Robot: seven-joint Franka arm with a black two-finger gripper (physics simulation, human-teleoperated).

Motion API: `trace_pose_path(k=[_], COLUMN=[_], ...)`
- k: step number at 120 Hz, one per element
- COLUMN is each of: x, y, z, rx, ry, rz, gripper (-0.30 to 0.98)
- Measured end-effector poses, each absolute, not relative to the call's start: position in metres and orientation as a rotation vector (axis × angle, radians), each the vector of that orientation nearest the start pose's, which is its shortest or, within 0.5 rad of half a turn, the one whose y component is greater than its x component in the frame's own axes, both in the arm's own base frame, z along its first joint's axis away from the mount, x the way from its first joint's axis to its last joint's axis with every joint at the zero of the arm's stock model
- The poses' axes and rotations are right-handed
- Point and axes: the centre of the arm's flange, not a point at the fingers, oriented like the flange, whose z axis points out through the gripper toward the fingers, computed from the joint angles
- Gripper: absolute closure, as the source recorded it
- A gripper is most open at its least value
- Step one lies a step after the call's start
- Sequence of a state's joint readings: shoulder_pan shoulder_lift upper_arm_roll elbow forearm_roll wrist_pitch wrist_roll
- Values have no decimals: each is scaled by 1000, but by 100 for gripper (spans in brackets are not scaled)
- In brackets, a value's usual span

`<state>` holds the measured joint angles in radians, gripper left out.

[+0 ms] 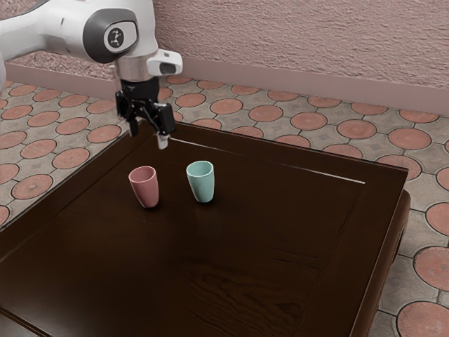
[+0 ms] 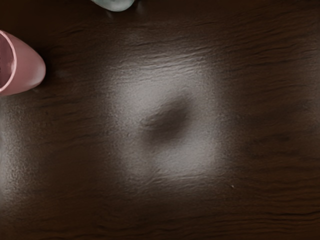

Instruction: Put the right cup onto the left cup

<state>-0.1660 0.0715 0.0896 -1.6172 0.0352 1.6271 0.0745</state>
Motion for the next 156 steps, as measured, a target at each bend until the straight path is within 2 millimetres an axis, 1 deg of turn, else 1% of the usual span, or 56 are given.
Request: trace_pose_path(k=[19,32,42,55,64,75,96,106,117,130,156], x=[580,587,599,620,630,642,665,678,692,702,736], y=[-47,-53,-58,-64,-68,-72,-79,-82,-77,-68,-41], z=[569,562,549,534,523,505,463,447,430,418,381], rx=[-3083,-3081,-3081,-3080,-3081,-3090,-3106,-3112,-3119,-3129,-3156], ry=[266,288,300,310,320,324,327,332,322,311,308], rz=[45,21,18,12,14,26,61,63,67,70,61], gripper=[0,0,0,0,2,5,14,18,21,24,27])
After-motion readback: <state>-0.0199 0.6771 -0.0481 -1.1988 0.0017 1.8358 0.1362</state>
